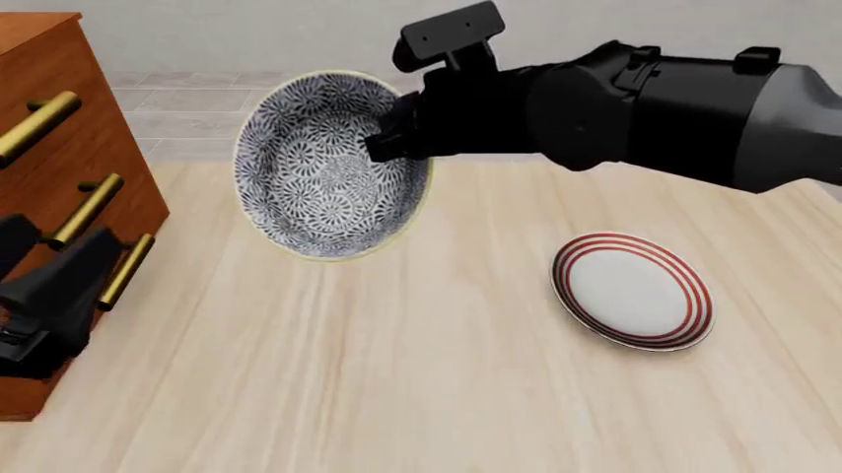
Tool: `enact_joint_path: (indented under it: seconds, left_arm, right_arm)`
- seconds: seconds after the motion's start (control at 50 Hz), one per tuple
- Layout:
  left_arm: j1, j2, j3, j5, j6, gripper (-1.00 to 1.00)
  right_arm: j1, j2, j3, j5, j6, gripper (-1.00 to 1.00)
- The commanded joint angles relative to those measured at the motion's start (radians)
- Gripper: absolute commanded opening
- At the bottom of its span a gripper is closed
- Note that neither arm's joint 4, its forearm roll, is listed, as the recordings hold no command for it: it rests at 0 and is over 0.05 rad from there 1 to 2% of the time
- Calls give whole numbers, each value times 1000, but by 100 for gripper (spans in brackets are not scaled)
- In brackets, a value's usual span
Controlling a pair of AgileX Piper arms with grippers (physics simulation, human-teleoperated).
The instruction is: Put the bowl on top of the cabinet.
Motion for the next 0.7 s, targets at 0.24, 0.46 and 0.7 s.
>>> enact_joint_path:
  seconds: [0.24, 0.46, 0.7]
  left_arm:
    - [-119, 128, -96, -54, -89, 100]
    - [-171, 193, -114, -108, -97, 100]
    - [-190, 273, -144, -150, -97, 100]
  right_arm:
    - [7, -10, -3, -3, -3, -100]
    - [7, -14, 1, -2, -13, -100]
    - [17, -19, -1, 2, -16, -100]
